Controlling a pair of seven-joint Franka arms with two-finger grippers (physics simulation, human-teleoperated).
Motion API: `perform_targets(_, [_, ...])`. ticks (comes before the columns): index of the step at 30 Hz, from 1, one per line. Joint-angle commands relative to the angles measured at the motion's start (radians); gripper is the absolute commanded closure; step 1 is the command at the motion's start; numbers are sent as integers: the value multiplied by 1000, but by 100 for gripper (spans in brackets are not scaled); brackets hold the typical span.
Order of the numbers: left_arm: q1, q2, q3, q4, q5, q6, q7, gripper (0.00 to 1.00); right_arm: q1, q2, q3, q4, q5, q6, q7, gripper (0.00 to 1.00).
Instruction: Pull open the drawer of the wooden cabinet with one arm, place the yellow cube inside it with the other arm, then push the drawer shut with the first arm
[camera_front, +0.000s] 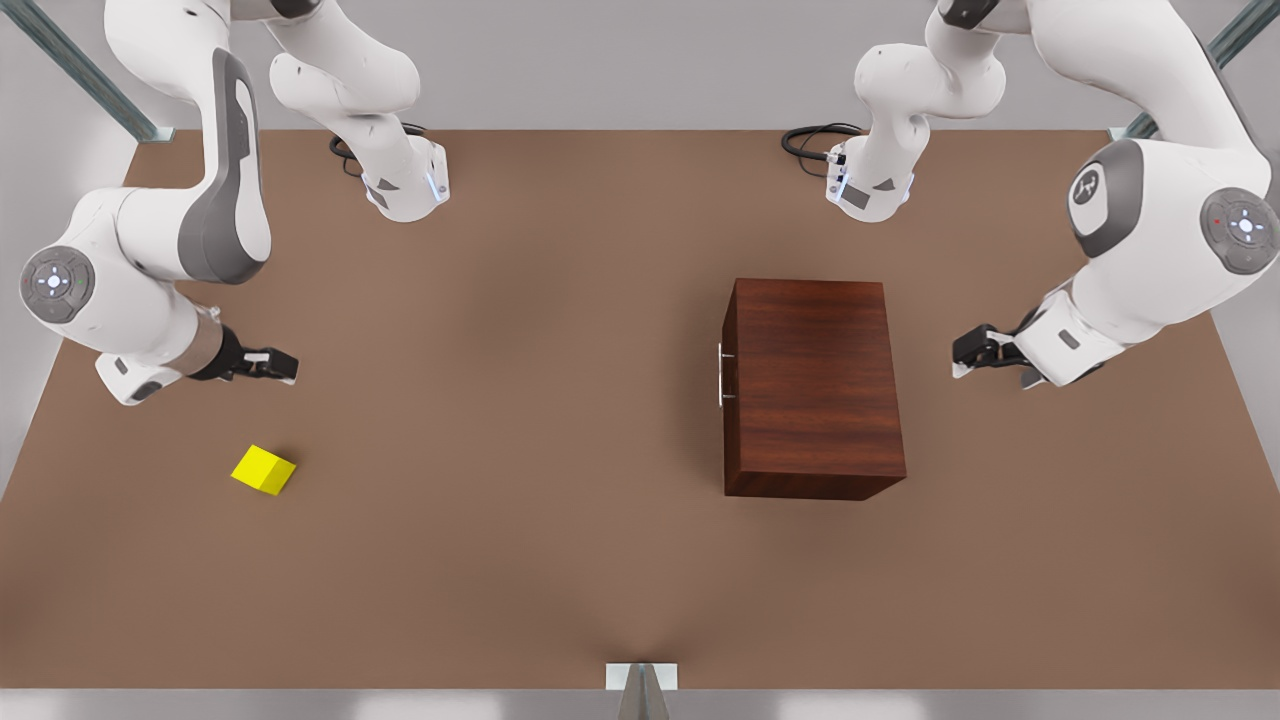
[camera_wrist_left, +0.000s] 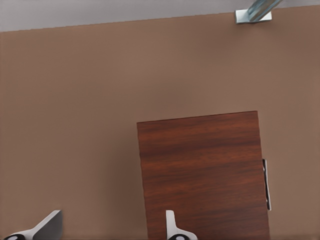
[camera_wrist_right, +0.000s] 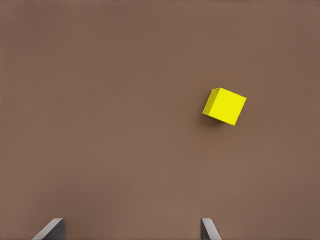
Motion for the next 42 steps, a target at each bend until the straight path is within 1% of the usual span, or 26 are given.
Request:
perform_targets(1, [-1, -1, 0, 0, 3, -9, 6, 0, 0, 2, 0, 1, 2, 22, 27, 0])
perform_targets(4, [0, 16, -1, 29, 35, -7, 44, 0, -11, 7, -8, 18, 11, 21, 30, 0])
perform_targets(5, [-1, 41, -3, 44, 39, -9, 41, 0, -19, 14, -5, 22, 11, 18, 32, 0])
perform_targets(6, [-62, 71, -3, 78, 110, -12, -31, 0, -34, 17, -9, 25, 14, 11, 56, 0])
perform_targets(7, [-139, 105, -3, 118, 125, -20, -155, 0, -61, 17, -8, 30, 52, 7, 73, 0])
perform_targets(11, [-388, 151, -4, 117, 182, -21, -466, 0, -137, 17, -9, 25, 57, -15, 76, 0])
perform_targets(12, [-411, 153, -7, 110, 136, -27, -491, 0, -147, 17, -9, 27, 52, -16, 73, 0])
perform_targets(13, [-434, 159, -13, 72, 116, -47, -493, 0, -143, 19, -5, 30, 49, -15, 84, 0])
perform_targets(14, [-460, 173, -13, 106, 134, -41, -627, 0, -140, 28, -3, 31, 22, -12, 159, 0])
perform_targets(16, [-532, 262, -23, 124, 147, -32, -763, 0, -140, 41, 0, 48, 23, -4, 245, 0])
perform_targets(17, [-549, 291, -23, 126, 148, 19, -815, 0, -143, 42, -3, 50, 32, -2, 292, 0])
perform_targets(20, [-567, 363, -23, 123, 203, 23, -867, 0, -141, 76, -2, 100, 39, -2, 397, 0])
perform_targets(21, [-567, 371, -23, 123, 205, 23, -870, 0, -149, 77, -14, 104, 43, -1, 403, 0])
perform_targets(25, [-583, 410, -21, 124, 243, 62, -997, 0, -163, 131, -8, 148, 43, 18, 469, 0])
perform_targets(27, [-596, 426, -21, 126, 305, 77, -1019, 0, -163, 163, -9, 180, 43, 18, 486, 0])
perform_targets(30, [-610, 458, -23, 126, 345, 77, -1062, 0, -170, 244, -11, 246, 42, 30, 486, 0])
perform_targets(33, [-623, 478, -21, 126, 352, 78, -1071, 0, -175, 306, -11, 248, 42, 113, 486, 0])
perform_targets(37, [-639, 484, -21, 115, 375, 85, -1072, 0, -175, 378, -9, 249, 42, 160, 486, 0])
perform_targets(42, [-659, 516, -23, 110, 397, 95, -1089, 0, -177, 435, -8, 242, 43, 251, 460, 0])
